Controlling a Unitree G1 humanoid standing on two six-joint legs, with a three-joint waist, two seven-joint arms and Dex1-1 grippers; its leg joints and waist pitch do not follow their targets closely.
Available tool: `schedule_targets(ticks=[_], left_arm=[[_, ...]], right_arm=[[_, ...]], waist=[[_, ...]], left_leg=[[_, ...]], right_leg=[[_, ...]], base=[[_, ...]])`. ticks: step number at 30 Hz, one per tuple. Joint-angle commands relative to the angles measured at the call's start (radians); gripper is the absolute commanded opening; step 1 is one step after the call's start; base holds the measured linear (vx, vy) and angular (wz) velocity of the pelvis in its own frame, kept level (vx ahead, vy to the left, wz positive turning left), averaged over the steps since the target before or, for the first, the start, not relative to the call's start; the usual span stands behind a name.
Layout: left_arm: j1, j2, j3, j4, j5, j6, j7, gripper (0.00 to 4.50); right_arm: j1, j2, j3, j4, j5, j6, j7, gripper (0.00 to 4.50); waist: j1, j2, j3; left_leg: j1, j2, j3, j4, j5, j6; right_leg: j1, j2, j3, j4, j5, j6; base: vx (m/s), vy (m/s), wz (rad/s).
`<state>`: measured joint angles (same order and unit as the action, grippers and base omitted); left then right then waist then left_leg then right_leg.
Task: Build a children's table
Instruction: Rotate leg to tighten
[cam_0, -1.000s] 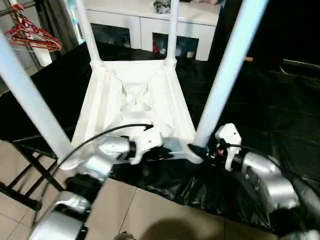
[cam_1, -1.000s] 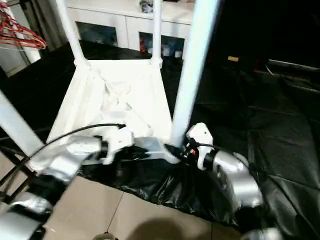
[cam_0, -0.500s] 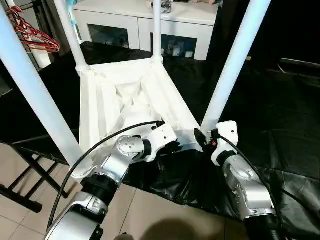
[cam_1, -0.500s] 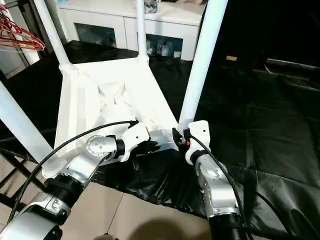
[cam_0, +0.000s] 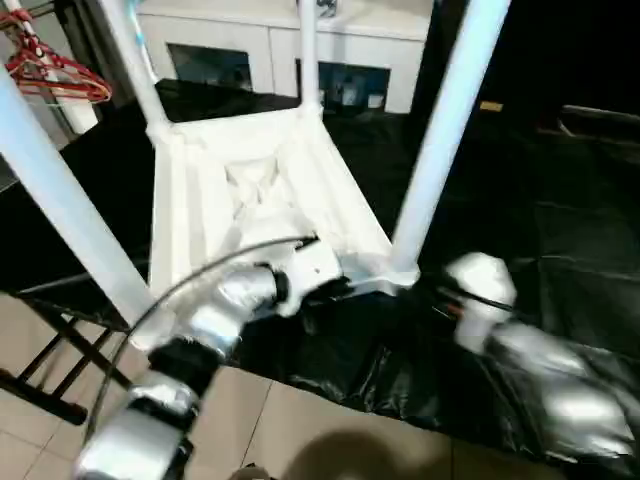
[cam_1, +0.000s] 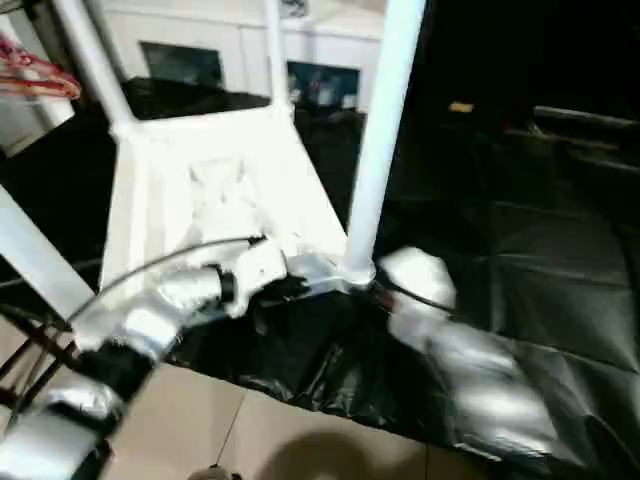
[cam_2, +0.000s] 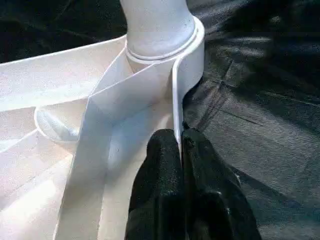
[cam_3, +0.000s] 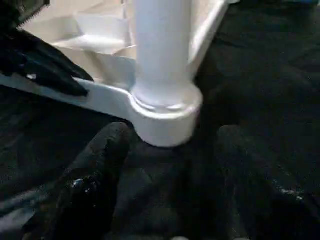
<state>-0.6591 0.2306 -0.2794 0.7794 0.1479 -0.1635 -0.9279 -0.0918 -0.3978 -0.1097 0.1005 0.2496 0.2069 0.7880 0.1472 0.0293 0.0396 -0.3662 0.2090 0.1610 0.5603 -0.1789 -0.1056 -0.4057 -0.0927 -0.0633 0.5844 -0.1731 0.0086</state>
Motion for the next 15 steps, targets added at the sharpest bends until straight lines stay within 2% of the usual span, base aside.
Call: schedule_targets(ticks=[1,2,4,5,6,7,9,10,11,15], left_arm=[[-0.025,0.013,0.010,0.020,-0.023,-0.065,-0.062,0.00],[-0.023,0.008,0.014,0.027,-0.059,-0.091,-0.128,0.00],[-0.018,-0.003,0.017,0.020,-0.091,-0.103,-0.180,0.00],[-0.018,-0.003,0.017,0.020,-0.091,-0.103,-0.180,0.00],[-0.012,-0.014,0.013,0.010,-0.120,-0.116,-0.237,0.00],[-0.004,-0.035,0.002,-0.002,-0.163,-0.140,-0.322,0.00],[-0.003,-0.050,-0.010,-0.007,-0.182,-0.157,-0.361,0.00],[-0.005,-0.058,-0.016,-0.003,-0.182,-0.178,-0.365,0.00],[-0.008,-0.063,-0.018,0.003,-0.183,-0.190,-0.374,0.00],[-0.017,-0.088,-0.031,0.023,-0.207,-0.234,-0.473,0.00]], right_arm=[[-0.010,-0.031,-0.085,-0.025,0.077,0.020,0.032,3.13],[-0.019,-0.048,-0.151,-0.001,0.110,0.033,0.020,3.13],[-0.031,-0.051,-0.183,0.026,0.114,0.035,-0.007,3.13],[-0.031,-0.051,-0.183,0.026,0.114,0.035,-0.007,3.13],[-0.042,-0.053,-0.185,0.059,0.099,0.018,-0.049,3.13],[-0.064,-0.047,-0.184,0.116,0.068,-0.008,-0.125,3.13],[-0.083,-0.032,-0.181,0.154,0.044,-0.027,-0.172,3.13],[-0.092,-0.021,-0.180,0.167,0.038,-0.027,-0.190,3.13],[-0.096,-0.015,-0.181,0.173,0.035,-0.025,-0.200,3.13],[-0.110,0.056,-0.156,0.175,0.016,-0.029,-0.239,3.13]], waist=[[0.007,-0.011,-0.065],[0.009,-0.011,-0.065],[0.014,-0.013,-0.066],[0.016,-0.010,-0.065],[0.018,-0.007,-0.065],[0.022,-0.007,-0.065],[0.029,0.000,-0.066],[0.037,-0.005,-0.066],[0.048,-0.002,-0.068],[0.056,0.002,-0.068]], left_leg=[[-0.003,0.009,0.005,-0.049,-0.127,0.090],[-0.001,0.009,0.007,-0.047,-0.122,0.101],[0.000,0.011,0.009,-0.043,-0.111,0.108],[0.001,0.011,0.011,-0.043,-0.108,0.111],[0.001,0.012,0.011,-0.043,-0.109,0.111],[0.005,0.013,0.013,-0.042,-0.112,0.105],[0.009,0.013,0.015,-0.041,-0.118,0.086],[0.012,0.013,0.021,-0.038,-0.133,0.087],[0.010,0.014,0.022,-0.036,-0.129,0.097],[0.002,0.012,0.023,-0.035,-0.134,0.110]], right_leg=[[0.064,-0.042,0.030,-0.049,-0.038,-0.201],[0.062,-0.044,0.030,-0.047,-0.031,-0.219],[0.062,-0.043,0.029,-0.043,-0.026,-0.239],[0.060,-0.044,0.029,-0.042,-0.032,-0.244],[0.059,-0.045,0.028,-0.042,-0.042,-0.246],[0.056,-0.046,0.029,-0.045,-0.060,-0.247],[0.052,-0.045,0.030,-0.042,-0.066,-0.258],[0.050,-0.044,0.030,-0.043,-0.071,-0.261],[0.051,-0.046,0.031,-0.040,-0.072,-0.258],[0.050,-0.051,0.029,-0.038,-0.105,-0.232]], base=[[0.000,0.000,0.00],[0.000,0.000,0.00],[0.000,0.000,0.00],[0.000,0.000,0.00],[0.000,0.000,0.00],[0.000,0.000,0.00],[0.000,0.000,0.00],[0.000,0.000,0.00],[0.000,0.000,0.00],[0.000,0.000,0.00]])
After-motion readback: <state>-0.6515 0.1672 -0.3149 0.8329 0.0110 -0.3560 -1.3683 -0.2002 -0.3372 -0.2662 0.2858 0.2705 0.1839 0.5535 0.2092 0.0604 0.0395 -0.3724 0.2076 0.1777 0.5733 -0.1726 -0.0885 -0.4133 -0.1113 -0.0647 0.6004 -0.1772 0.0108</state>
